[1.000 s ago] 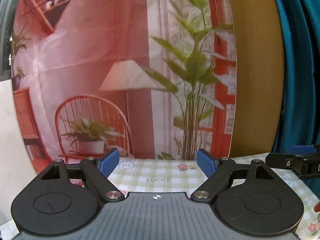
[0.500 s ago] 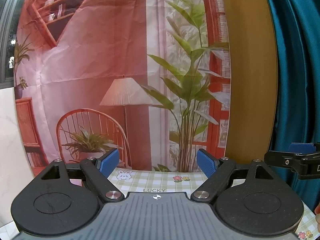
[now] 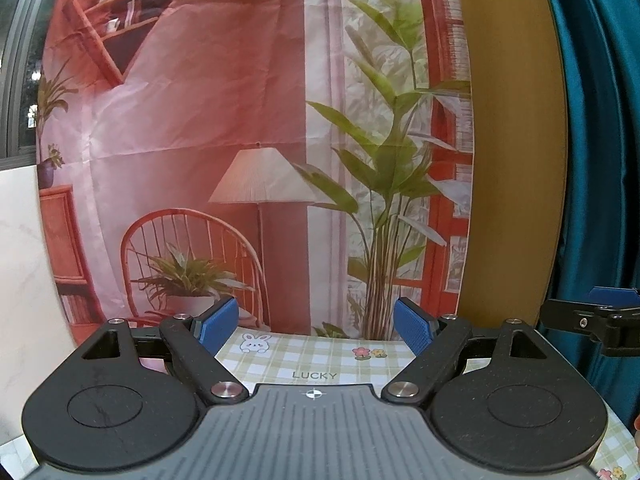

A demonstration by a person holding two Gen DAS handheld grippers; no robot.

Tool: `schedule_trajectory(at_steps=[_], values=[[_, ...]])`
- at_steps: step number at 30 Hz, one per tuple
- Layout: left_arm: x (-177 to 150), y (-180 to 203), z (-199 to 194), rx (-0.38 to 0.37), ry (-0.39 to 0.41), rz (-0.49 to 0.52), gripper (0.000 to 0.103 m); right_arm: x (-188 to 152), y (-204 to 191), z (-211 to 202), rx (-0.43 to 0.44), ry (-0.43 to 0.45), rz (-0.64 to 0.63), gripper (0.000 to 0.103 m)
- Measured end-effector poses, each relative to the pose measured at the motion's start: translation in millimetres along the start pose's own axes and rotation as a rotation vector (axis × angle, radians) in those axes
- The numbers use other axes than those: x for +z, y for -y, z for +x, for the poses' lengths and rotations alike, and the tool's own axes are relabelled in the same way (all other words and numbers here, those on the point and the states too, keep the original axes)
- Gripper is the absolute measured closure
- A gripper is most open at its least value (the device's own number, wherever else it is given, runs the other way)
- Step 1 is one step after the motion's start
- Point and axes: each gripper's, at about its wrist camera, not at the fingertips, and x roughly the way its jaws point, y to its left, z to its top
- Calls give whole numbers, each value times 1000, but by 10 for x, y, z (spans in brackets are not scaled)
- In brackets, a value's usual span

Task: Organize plates and bowls

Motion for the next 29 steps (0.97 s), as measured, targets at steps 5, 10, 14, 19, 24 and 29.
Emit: schedule_trajectory(at_steps=[5, 10, 14, 19, 24, 29], values=[[9, -7, 1, 5, 1, 1, 17, -7, 8, -20, -1, 3, 1, 0], [2, -24, 5, 8, -1, -2, 17, -6, 8, -20, -1, 3, 1, 0], [3, -42, 12, 12, -3, -4, 17, -7, 10, -22, -1, 4, 1, 0], [7, -54, 16, 15, -5, -5, 17, -6, 8, -21, -1, 4, 0, 0], [0, -50, 4, 17, 3, -3, 17, -6, 9, -23, 0, 4, 0, 0], [-13, -57, -9, 14, 7, 1, 16, -7, 8, -27, -1, 3, 1, 0]])
